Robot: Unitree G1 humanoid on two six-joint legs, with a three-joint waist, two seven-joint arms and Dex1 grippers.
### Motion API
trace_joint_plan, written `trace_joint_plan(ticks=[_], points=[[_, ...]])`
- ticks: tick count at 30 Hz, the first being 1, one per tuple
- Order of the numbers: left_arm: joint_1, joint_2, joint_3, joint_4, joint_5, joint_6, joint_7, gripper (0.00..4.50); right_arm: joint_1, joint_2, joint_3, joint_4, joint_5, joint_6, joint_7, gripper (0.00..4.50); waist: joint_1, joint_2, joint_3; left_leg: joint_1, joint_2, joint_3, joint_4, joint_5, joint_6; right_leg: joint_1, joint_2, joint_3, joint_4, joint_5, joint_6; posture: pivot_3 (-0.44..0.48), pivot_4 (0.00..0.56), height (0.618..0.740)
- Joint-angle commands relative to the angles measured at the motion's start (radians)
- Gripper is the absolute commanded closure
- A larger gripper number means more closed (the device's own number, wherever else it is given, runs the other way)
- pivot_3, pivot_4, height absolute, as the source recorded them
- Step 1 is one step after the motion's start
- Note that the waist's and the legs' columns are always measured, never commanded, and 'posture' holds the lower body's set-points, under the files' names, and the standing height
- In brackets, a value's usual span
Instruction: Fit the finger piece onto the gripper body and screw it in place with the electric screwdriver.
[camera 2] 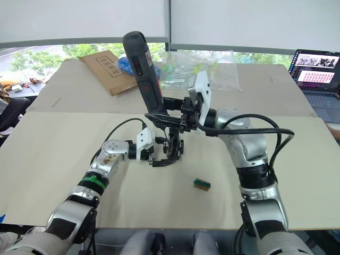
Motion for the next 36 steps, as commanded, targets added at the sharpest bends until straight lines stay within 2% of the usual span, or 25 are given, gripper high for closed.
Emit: trace_joint_plan(ticks=[1,9,12,15,16,22,27,32,36], points=[[-0.026,-0.007,0.007,0.01,0.002,-0.03,0.0,0.0,0.022,0.004,-0.005,-0.052,-0.017,-0.091,0.027,2.55,0.0,0.0,0.0,0.0,0.0,0.0,0.0,0.0,0.0,0.0,0.0,0.0,0.0,0.0,0.0,0.0,0.15,0.74],[-0.043,-0.017,0.009,0.04,-0.002,-0.031,-0.013,0.0,0.053,0.006,0.002,-0.048,-0.036,-0.157,0.053,2.55,-0.001,0.0,0.0,0.0,0.0,0.0,0.0,0.0,0.0,0.0,0.0,0.0,0.0,0.0,0.0,0.0,0.15,0.74],[-0.045,-0.02,0.011,0.049,-0.007,-0.031,-0.025,0.76,0.055,0.001,0.006,-0.042,-0.033,-0.135,0.05,2.55,-0.001,0.0,0.0,0.0,0.0,0.0,0.0,0.0,0.0,0.0,0.0,0.0,0.0,0.0,0.0,0.0,0.15,0.74],[-0.05,-0.02,0.01,0.07,0.003,-0.042,-0.029,1.97,0.053,-0.004,0.01,-0.022,-0.019,-0.073,0.038,2.55,-0.001,0.0,0.0,0.0,0.0,0.0,0.0,0.0,0.0,0.0,0.0,0.0,0.0,0.0,0.0,0.0,0.15,0.74],[-0.053,-0.02,0.011,0.078,0.006,-0.046,-0.029,2.16,0.049,-0.003,0.01,-0.008,-0.018,-0.062,0.035,2.55,-0.001,0.0,0.0,0.0,0.0,0.0,0.0,0.0,0.0,0.0,0.0,0.0,0.0,0.0,0.0,0.0,0.15,0.74],[-0.067,-0.017,0.015,0.11,0.012,-0.061,-0.034,2.16,0.04,-0.017,0.042,0.06,-0.032,-0.037,0.101,2.55,-0.001,0.0,0.0,0.001,0.0,0.0,0.0,0.0,0.0,0.001,0.0,0.0,0.0,0.0,0.0,0.0,0.15,0.74],[-0.073,-0.015,0.018,0.119,0.014,-0.064,-0.03,2.16,0.081,-0.017,0.069,0.095,-0.097,-0.186,0.171,2.55,-0.002,-0.003,-0.002,0.002,0.0,-0.001,0.0,0.0,0.0,0.002,0.0,0.0,0.0,0.0,0.0,0.0,0.15,0.74],[-0.075,-0.015,0.022,0.122,0.018,-0.064,-0.027,2.16,0.081,-0.019,0.078,0.125,-0.105,-0.2,0.16,2.55,-0.002,-0.004,-0.003,0.004,0.001,0.0,0.0,0.0,0.0,0.003,0.0,0.0,0.001,0.0,0.0,0.0,0.15,0.74],[-0.077,-0.014,0.024,0.123,0.02,-0.063,-0.025,2.16,0.069,-0.028,0.092,0.156,-0.109,-0.121,0.126,2.55,-0.002,-0.004,-0.003,0.005,0.001,-0.001,0.0,0.0,0.0,0.003,0.0,0.001,0.002,0.0,0.0,0.0,0.15,0.74]])
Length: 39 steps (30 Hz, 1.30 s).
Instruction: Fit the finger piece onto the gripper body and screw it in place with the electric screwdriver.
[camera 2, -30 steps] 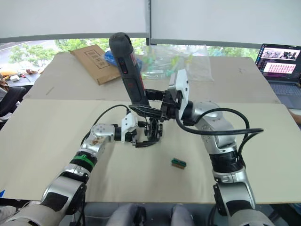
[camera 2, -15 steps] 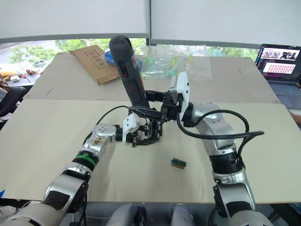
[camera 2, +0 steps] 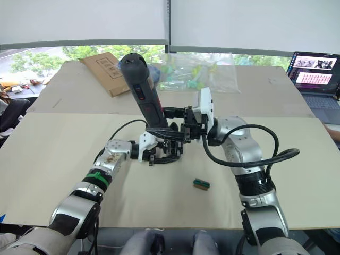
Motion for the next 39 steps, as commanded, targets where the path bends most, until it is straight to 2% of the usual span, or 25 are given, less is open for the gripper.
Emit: trace_joint_plan(ticks=[1,20,28,33,39], points=[[-0.03,0.012,0.022,0.005,-0.001,-0.018,0.013,2.16,0.027,-0.026,0.05,0.096,-0.068,0.086,-0.022,2.55,0.0,-0.001,-0.001,0.0,0.0,0.0,0.0,0.0,0.0,0.0,0.0,0.0,0.0,0.0,0.0,0.0,0.15,0.74],[-0.031,0.016,0.022,0.005,-0.003,-0.018,0.008,2.16,0.041,-0.039,0.013,0.119,-0.072,0.067,-0.078,2.55,0.0,-0.002,-0.002,0.003,0.0,0.0,0.0,0.0,0.0,0.0,-0.002,0.001,0.005,0.0,0.0,0.0,0.15,0.74],[-0.033,0.017,0.016,0.028,0.006,-0.028,0.003,2.16,-0.039,-0.029,-0.129,-0.106,0.085,0.176,-0.213,2.55,0.0,-0.002,-0.002,0.001,0.0,0.0,0.0,0.0,0.0,-0.002,-0.002,0.001,0.005,0.0,-0.001,0.0,0.15,0.74],[-0.044,0.012,0.012,0.064,0.015,-0.041,-0.002,2.16,-0.091,-0.001,-0.2,-0.249,0.23,0.252,-0.302,2.55,0.0,-0.002,-0.001,-0.009,0.0,0.001,0.0,0.0,0.0,-0.012,-0.003,0.001,0.006,0.0,-0.001,0.0,0.15,0.74],[-0.059,0.007,0.007,0.092,0.024,-0.035,0.0,2.16,-0.035,-0.043,-0.236,-0.389,0.412,0.384,-0.317,2.55,0.002,-0.002,-0.001,-0.012,-0.001,0.002,0.001,0.0,0.0,-0.015,-0.002,-0.001,0.007,0.0,-0.001,0.0,0.15,0.74]])
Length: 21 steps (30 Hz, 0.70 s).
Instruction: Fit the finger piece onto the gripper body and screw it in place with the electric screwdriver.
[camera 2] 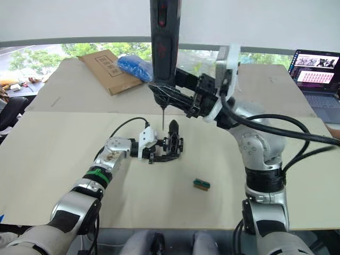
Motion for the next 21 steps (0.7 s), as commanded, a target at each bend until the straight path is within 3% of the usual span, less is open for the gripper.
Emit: trace_joint_plan(ticks=[1,3,6,9,12,15,18,21], points=[[-0.015,0.008,0.006,0.02,0.014,0.012,0.004,2.16,0.047,-0.049,-0.052,-0.108,0.118,0.058,0.008,2.55,0.002,0.0,0.0,0.0,0.0,0.0,0.0,0.0,0.0,0.0,0.0,0.0,0.0,0.0,0.0,0.0,0.15,0.74],[-0.017,0.015,0.006,0.021,0.016,0.008,0.0,1.12,0.099,-0.09,-0.063,-0.161,0.159,0.082,0.018,2.55,0.003,0.0,0.0,0.0,0.0,0.0,0.001,0.0,0.0,0.001,0.0,0.0,-0.001,0.0,0.0,0.0,0.15,0.74],[-0.005,0.049,0.002,-0.008,0.017,-0.014,-0.042,0.04,0.205,-0.155,-0.1,-0.251,0.205,0.102,0.0,2.55,0.003,-0.001,0.001,-0.001,0.0,0.001,0.0,0.0,0.0,-0.001,0.0,0.001,-0.001,0.0,0.0,0.0,0.15,0.74],[0.029,0.099,0.001,-0.089,-0.005,-0.008,-0.113,0.0,0.314,-0.192,-0.137,-0.324,0.19,0.08,-0.038,2.55,0.001,-0.001,0.001,-0.001,0.001,0.002,-0.001,0.0,0.0,-0.002,0.0,0.001,-0.001,0.0,0.0,0.0,0.15,0.74],[0.13,0.203,-0.012,-0.328,-0.07,0.062,-0.261,0.0,0.512,-0.195,-0.207,-0.413,0.097,0.014,-0.097,2.55,0.002,-0.002,0.001,0.0,0.002,0.001,-0.002,0.0,0.0,-0.001,0.0,0.0,-0.001,0.0,0.0,0.0,0.15,0.74],[0.205,0.246,-0.029,-0.501,-0.124,0.174,-0.316,0.0,0.585,-0.189,-0.214,-0.44,0.034,-0.037,-0.13,2.55,0.003,-0.001,0.001,0.0,0.001,0.003,-0.001,0.0,0.0,-0.002,0.0,0.003,-0.001,0.0,0.0,0.0,0.15,0.74],[0.286,0.245,-0.062,-0.686,-0.166,0.269,-0.318,0.0,0.674,-0.166,-0.213,-0.465,-0.035,-0.089,-0.157,2.55,0.019,-0.001,0.001,0.001,0.002,0.003,0.001,0.0,0.0,0.0,0.0,0.003,-0.001,0.0,0.0,0.0,0.15,0.74],[0.314,0.203,-0.08,-0.758,-0.174,0.317,-0.266,0.0,0.725,-0.153,-0.196,-0.492,-0.068,-0.123,-0.174,2.55,0.027,-0.001,0.001,0.0,0.001,0.003,0.001,0.0,0.001,0.0,0.0,0.004,-0.001,0.0,0.0,0.0,0.15,0.74]])
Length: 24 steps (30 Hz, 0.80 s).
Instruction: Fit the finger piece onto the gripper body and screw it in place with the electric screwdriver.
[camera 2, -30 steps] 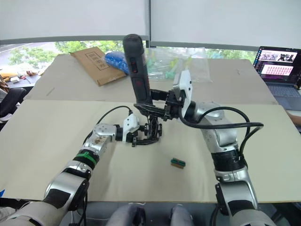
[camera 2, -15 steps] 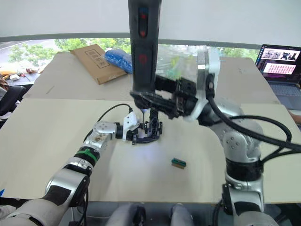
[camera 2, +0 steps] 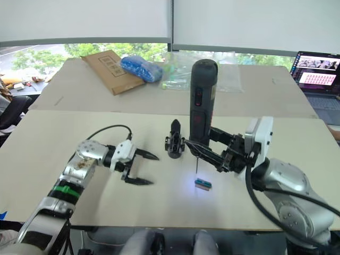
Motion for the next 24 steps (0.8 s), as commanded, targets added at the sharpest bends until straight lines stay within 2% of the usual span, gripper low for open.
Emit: trace_joint_plan(ticks=[1,10,17,24], points=[[0.001,-0.037,-0.021,-0.086,-0.026,0.045,0.047,0.0,0.016,0.011,-0.018,-0.07,-0.024,-0.072,-0.028,2.55,0.001,0.0,0.0,0.0,0.0,0.0,0.0,0.0,0.0,0.0,0.0,0.0,0.0,0.0,0.0,0.0,0.15,0.74],[-0.025,-0.182,-0.095,0.018,0.034,0.004,0.155,0.0,0.035,0.023,0.008,-0.085,-0.057,-0.083,-0.098,2.55,-0.002,0.0,0.0,0.001,0.0,0.001,0.0,0.0,0.0,0.0,0.001,0.001,0.0,0.0,0.0,0.0,0.15,0.74],[-0.063,-0.241,-0.121,0.1,0.065,-0.031,0.189,0.0,0.077,0.03,0.018,-0.084,-0.079,-0.099,-0.105,2.55,-0.002,0.0,0.0,0.001,0.0,0.001,0.0,0.0,0.0,0.0,0.001,0.001,0.0,0.0,0.0,0.0,0.15,0.74],[-0.079,-0.261,-0.136,0.142,0.082,-0.064,0.194,0.0,0.098,0.029,0.018,-0.092,-0.084,-0.113,-0.11,2.55,-0.002,0.0,0.0,0.001,0.0,0.001,0.0,0.0,0.0,0.0,0.001,0.001,0.0,0.0,0.0,0.0,0.15,0.74]])
